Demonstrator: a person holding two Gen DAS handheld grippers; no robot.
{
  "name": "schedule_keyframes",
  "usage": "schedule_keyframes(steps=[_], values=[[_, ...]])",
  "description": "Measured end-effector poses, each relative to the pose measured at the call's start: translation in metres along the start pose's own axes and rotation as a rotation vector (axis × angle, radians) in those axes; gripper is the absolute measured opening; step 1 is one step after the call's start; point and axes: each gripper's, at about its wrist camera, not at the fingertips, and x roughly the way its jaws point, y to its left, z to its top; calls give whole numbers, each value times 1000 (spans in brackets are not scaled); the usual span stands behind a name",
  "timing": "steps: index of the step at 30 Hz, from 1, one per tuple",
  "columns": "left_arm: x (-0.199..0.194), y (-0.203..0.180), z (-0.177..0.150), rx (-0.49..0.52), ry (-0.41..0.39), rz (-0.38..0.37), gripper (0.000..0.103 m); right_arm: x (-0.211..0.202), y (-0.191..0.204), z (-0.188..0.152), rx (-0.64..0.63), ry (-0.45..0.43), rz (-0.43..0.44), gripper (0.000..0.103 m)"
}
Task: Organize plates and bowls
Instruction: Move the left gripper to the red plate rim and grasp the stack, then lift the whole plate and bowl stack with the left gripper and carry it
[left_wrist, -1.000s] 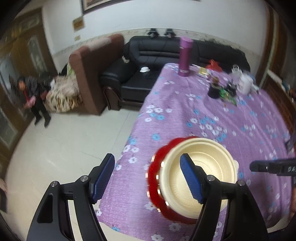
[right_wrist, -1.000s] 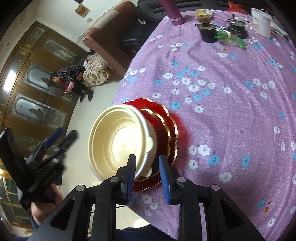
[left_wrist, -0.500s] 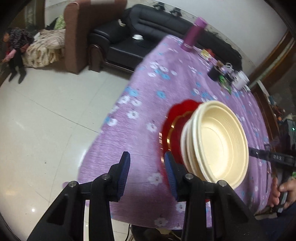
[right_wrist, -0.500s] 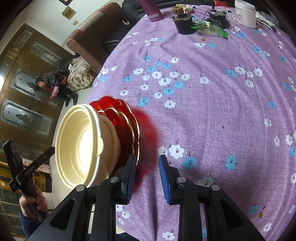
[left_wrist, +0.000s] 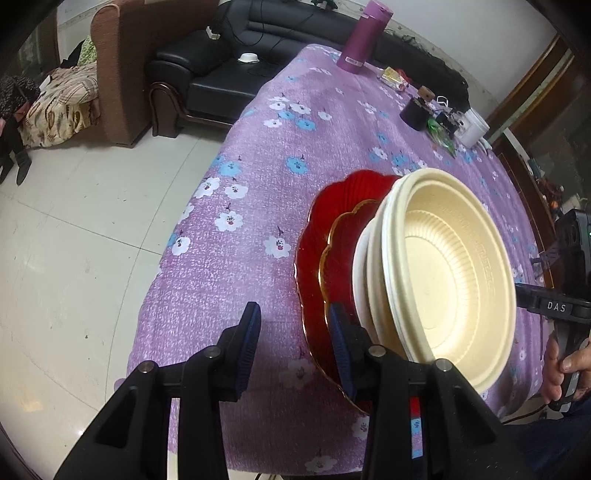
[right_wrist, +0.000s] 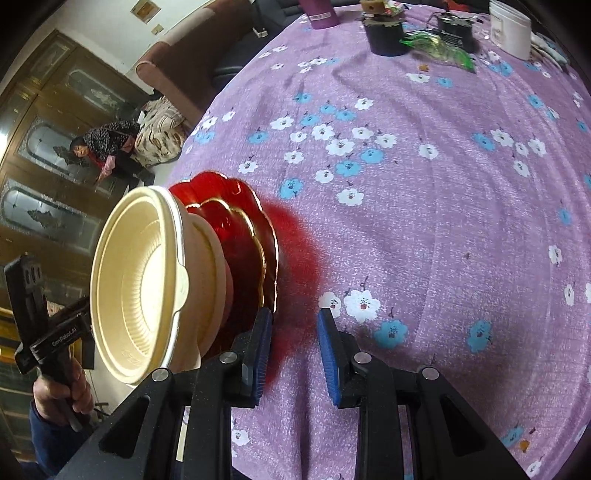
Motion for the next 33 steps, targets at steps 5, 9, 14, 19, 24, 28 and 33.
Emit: schedule_keyframes(steps=[5,9,14,19,24,28,33], values=[[10,2,4,11,12,-2,22,13,6,2,-26,17,-16,21],[14,0,3,23,2,-15,17,20,11,3,-38,20,-9,12],[17,-8,2,62,-6,-17,7,25,11,4,-24,22,10,8],[16,-14,2,94,-12,-1,7,22,11,1,-23,19,12,8],[16,-27,2,124,-11,5,7,13,5,-6,-5,7,14,8],[17,-45,5,155,-13,-7,6,1,-7,-13,25,-8,16,8],[26,-82,10,214,-3,-35,5,-19,-31,-24,81,-40,7,8]])
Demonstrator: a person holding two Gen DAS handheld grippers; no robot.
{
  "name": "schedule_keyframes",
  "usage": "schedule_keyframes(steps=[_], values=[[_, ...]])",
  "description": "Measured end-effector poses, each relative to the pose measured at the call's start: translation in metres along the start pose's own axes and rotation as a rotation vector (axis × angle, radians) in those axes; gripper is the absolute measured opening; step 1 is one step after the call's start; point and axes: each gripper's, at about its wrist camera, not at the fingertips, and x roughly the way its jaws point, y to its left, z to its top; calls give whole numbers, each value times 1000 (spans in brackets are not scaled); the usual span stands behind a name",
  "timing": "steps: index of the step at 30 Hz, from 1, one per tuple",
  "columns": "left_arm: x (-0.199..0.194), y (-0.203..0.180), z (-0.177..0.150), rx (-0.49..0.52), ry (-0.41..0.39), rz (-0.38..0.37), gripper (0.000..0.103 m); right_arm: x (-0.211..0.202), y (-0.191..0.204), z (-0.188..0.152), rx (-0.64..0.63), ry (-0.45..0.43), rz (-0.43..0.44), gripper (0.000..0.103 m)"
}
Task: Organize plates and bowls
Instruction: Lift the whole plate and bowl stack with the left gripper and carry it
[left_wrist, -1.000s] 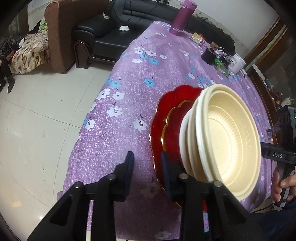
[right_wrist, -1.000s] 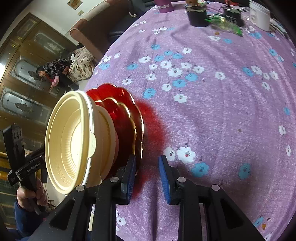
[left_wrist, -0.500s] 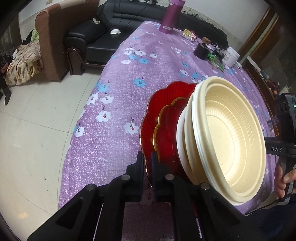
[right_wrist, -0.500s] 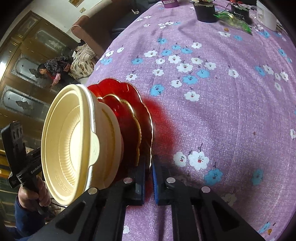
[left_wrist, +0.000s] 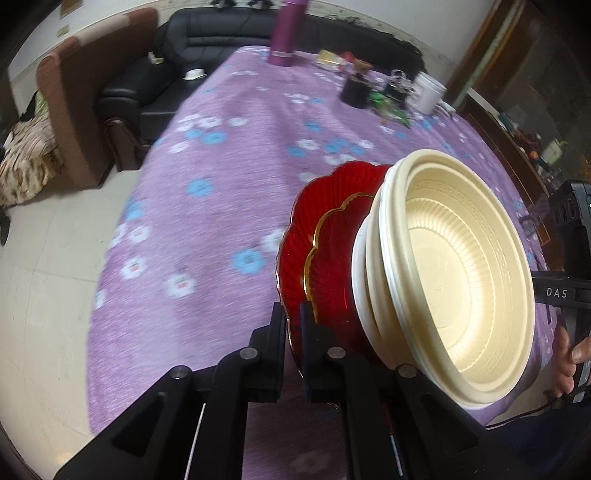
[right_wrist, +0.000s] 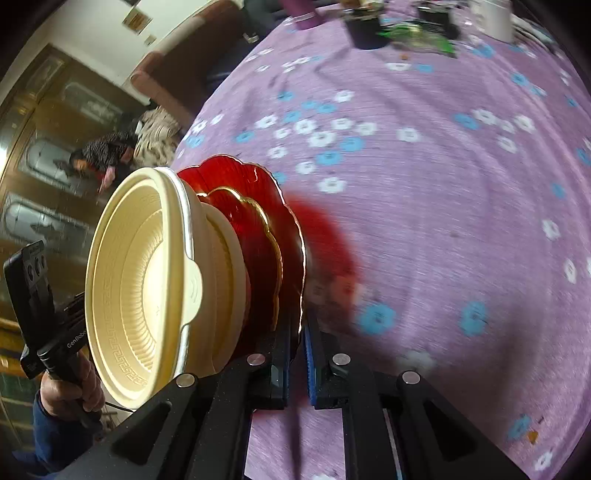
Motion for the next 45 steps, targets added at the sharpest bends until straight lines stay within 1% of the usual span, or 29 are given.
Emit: schedule_keyframes(steps=[8,12,17,21,24,30,40,45], values=[[29,-73,19,98,25,-67,5,-49,-62,-18,125,-74,-43,8],[44,-109,27,131,38,-87,5,-72,-96,-30,188,-108,-70,8],[65,-147,33,148,59,-94,6,-94,-128,-38,238,-135,-103,7],[79,-168,39,145,68,-82,6,-103,-151,-40,263,-146,-128,7],[86,-179,42,143,67,-72,6,-108,-168,-43,281,-149,-135,7],[94,-189,49,129,61,-48,6,-111,-185,-35,284,-152,-139,7],[100,-191,63,120,30,8,6,-99,-194,-12,261,-143,-143,7],[101,-187,67,115,25,7,7,-92,-194,-2,258,-143,-139,7]])
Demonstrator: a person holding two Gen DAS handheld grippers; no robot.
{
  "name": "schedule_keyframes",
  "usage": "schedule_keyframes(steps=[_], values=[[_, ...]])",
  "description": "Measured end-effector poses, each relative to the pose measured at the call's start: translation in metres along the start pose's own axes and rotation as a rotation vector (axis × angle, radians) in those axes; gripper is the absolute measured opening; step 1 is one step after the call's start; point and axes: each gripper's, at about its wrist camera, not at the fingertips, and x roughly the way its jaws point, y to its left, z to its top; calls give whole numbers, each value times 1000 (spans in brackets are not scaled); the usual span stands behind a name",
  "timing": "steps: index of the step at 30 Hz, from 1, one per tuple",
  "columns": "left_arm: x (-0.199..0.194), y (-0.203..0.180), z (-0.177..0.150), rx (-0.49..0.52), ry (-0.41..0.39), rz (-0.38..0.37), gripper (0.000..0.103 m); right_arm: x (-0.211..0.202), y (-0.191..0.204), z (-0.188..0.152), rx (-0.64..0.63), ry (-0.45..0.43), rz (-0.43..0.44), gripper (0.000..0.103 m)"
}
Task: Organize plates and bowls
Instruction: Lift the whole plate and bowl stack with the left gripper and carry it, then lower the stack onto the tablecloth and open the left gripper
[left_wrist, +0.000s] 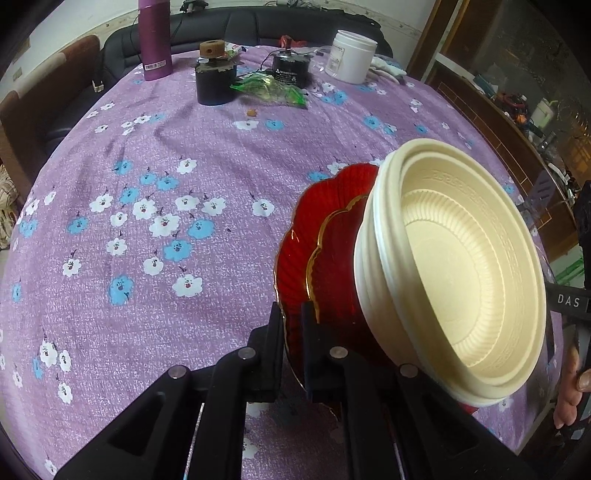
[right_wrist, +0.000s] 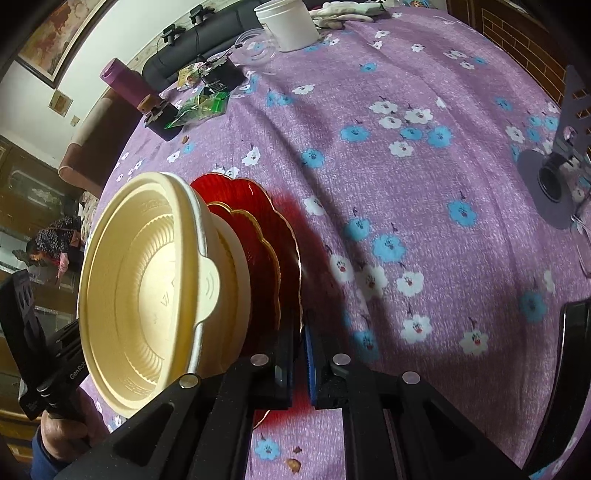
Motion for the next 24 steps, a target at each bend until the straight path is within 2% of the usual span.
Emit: schedule_keyframes(steps=[5,10,15,20,24], values=[[0,1,-4,2,-4,1,11,1,-2,0,19,-5,7,8],[-3,8,-7,1,3,-4,28,-3,-4,-4,39,-15,3,8],[-10,11,-10,27,2,-21,33,-13,-7,-13,77,-32,13,8],[-23,12,-18,57,-16,-21,41,-29,-7,-30,113,-67,6,10],[-40,8,-34,79,-70,4,55,-44,0,-58,136,-101,-37,10]])
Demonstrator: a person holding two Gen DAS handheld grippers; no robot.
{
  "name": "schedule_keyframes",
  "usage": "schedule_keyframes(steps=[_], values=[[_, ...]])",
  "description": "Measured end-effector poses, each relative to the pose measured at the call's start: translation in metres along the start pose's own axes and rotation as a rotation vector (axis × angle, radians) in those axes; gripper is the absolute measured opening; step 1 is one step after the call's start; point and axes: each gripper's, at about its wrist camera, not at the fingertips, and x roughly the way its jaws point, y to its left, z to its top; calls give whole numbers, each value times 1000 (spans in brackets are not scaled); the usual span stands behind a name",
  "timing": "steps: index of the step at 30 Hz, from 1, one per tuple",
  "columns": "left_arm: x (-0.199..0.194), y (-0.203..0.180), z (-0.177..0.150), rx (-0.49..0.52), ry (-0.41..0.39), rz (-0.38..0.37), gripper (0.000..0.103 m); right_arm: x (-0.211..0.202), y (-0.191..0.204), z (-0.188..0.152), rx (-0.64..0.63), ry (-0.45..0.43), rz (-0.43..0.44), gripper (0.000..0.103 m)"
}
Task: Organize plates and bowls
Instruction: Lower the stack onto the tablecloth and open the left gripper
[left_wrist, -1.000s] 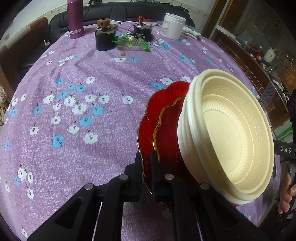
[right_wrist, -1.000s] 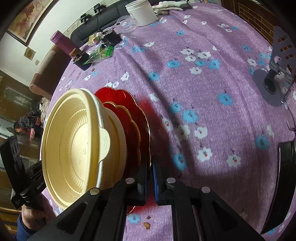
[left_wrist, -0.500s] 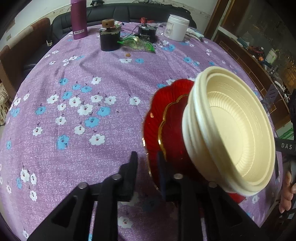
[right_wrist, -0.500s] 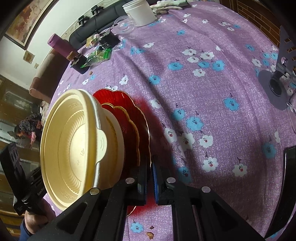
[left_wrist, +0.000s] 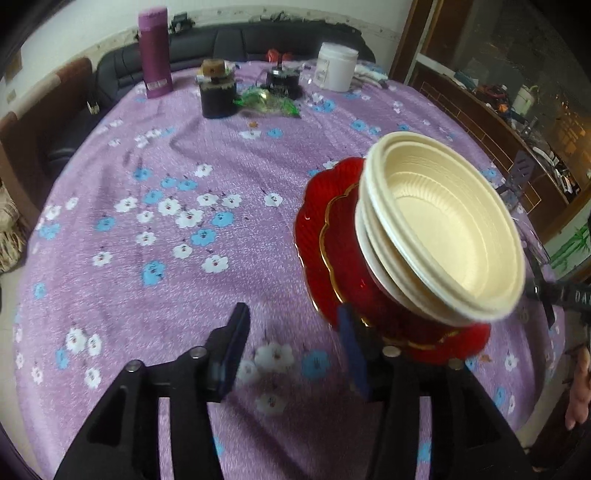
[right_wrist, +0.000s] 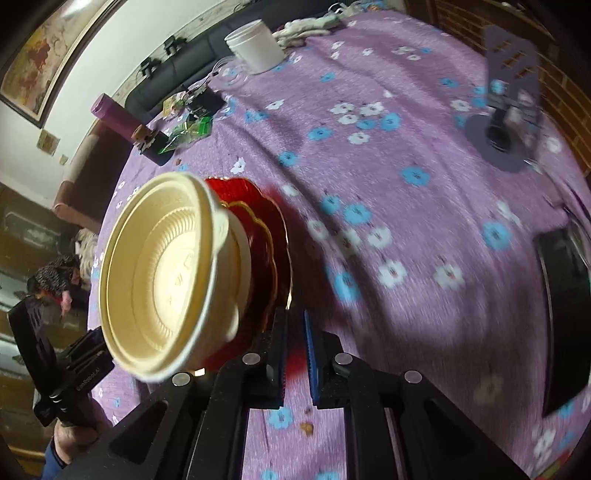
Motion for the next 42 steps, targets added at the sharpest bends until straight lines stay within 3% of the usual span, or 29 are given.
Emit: schedule_keyframes(steps=[3,7,15,17,19,22,25,27,29,32,37,42], values=[[-13,-5,-13,7,-49,15,64,-6,4,-30,27,-7,-23,10],[-15,-12,-20,44,-33,13,64,4,13,-60,14,46,-25,15],[-27,-17,-30,-18,-44,75,65,3,35,-53,-137,36,-3,18],[-31,-26,-34,-28,-47,95,72,4,37,-54,-192,50,4,22],[-37,-36,-36,-32,-58,134,87,2,33,-54,-221,55,16,24],[-46,-51,-40,-37,-77,184,95,-2,27,-53,-260,60,38,28],[-52,-65,-42,-37,-82,288,99,-9,23,-54,-308,53,50,41],[-49,-72,-42,-40,-29,391,101,-13,19,-54,-332,46,56,50],[-44,-76,-42,-42,19,444,101,-17,17,-56,-357,39,62,53],[-45,-76,-46,-80,32,408,101,-21,13,-56,-382,43,72,61],[-59,-81,-44,-88,-19,428,101,-28,17,-48,-424,22,61,70],[-69,-83,-32,-88,-42,399,103,-35,27,-41,-472,-33,6,83]])
